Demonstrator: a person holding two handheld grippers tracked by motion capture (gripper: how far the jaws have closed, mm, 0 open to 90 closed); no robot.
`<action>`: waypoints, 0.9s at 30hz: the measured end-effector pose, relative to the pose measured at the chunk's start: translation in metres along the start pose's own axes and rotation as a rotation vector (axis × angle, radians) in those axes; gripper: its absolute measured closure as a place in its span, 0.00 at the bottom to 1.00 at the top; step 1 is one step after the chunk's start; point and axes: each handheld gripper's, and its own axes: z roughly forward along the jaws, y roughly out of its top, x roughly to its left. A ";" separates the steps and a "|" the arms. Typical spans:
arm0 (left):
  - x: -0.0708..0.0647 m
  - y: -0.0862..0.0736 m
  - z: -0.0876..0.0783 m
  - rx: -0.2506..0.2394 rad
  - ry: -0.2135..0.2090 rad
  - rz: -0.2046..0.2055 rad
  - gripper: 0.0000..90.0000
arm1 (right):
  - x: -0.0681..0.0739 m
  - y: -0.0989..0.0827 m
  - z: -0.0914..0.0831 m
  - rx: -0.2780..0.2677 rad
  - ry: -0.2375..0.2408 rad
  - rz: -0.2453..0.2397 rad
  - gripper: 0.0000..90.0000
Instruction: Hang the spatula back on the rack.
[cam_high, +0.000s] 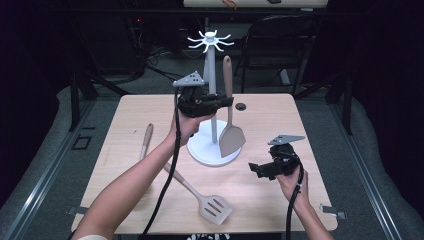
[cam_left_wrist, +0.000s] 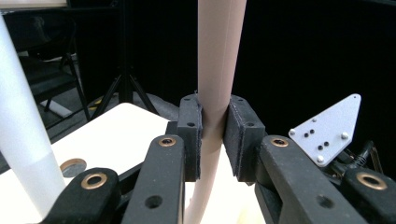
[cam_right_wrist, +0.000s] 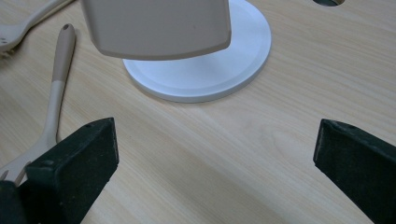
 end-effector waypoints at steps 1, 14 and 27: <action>0.001 0.002 -0.001 0.002 0.004 0.002 0.86 | 0.000 0.000 0.000 0.001 -0.003 0.000 0.00; 0.006 0.013 -0.002 -0.015 0.007 -0.008 0.86 | 0.002 0.000 0.001 0.000 0.004 0.000 0.00; 0.015 0.012 -0.003 -0.021 0.024 -0.037 0.86 | 0.002 0.000 0.003 0.004 0.013 -0.002 0.00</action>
